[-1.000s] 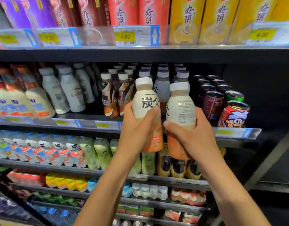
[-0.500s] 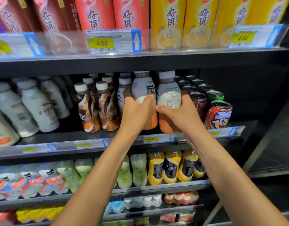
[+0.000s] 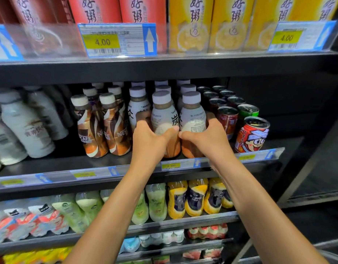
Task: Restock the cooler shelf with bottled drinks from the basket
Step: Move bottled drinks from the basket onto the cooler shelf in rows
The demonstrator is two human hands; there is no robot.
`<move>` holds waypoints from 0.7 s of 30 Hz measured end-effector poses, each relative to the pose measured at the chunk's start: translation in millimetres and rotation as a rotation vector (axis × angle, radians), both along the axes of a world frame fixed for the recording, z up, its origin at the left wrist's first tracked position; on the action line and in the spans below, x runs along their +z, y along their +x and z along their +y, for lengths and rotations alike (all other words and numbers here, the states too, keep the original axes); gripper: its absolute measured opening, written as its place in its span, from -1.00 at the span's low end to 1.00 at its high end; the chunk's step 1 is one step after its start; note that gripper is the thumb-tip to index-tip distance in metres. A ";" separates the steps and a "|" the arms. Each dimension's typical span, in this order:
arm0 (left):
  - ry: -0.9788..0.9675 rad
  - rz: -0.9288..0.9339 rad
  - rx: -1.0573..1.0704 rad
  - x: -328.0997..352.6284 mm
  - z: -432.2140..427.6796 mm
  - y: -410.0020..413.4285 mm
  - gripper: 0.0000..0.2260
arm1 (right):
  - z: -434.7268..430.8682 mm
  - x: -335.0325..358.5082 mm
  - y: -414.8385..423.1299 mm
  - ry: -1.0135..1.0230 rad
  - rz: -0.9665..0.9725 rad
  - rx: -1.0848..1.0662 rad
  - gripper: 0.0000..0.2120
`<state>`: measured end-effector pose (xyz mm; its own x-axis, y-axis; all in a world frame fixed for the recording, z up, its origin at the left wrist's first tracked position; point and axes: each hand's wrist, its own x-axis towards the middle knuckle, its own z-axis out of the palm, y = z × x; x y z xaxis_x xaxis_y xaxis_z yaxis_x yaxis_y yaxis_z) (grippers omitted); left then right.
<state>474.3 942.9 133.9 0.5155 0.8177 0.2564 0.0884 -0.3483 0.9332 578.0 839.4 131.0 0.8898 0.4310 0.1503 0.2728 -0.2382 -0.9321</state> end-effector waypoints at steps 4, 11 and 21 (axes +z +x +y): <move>0.077 0.085 0.038 -0.9 -3.4 -0.7 -0.51 | -0.6 -3.9 3.8 0.026 0.015 -0.008 -0.51; 0.036 0.071 0.040 -4.3 -2.1 4.1 -0.38 | -0.2 -3.5 8.4 0.006 0.055 0.023 -0.32; 0.006 0.057 0.045 -7.0 1.6 3.7 -0.32 | -1.0 -3.3 5.3 -0.036 -0.018 0.028 -0.44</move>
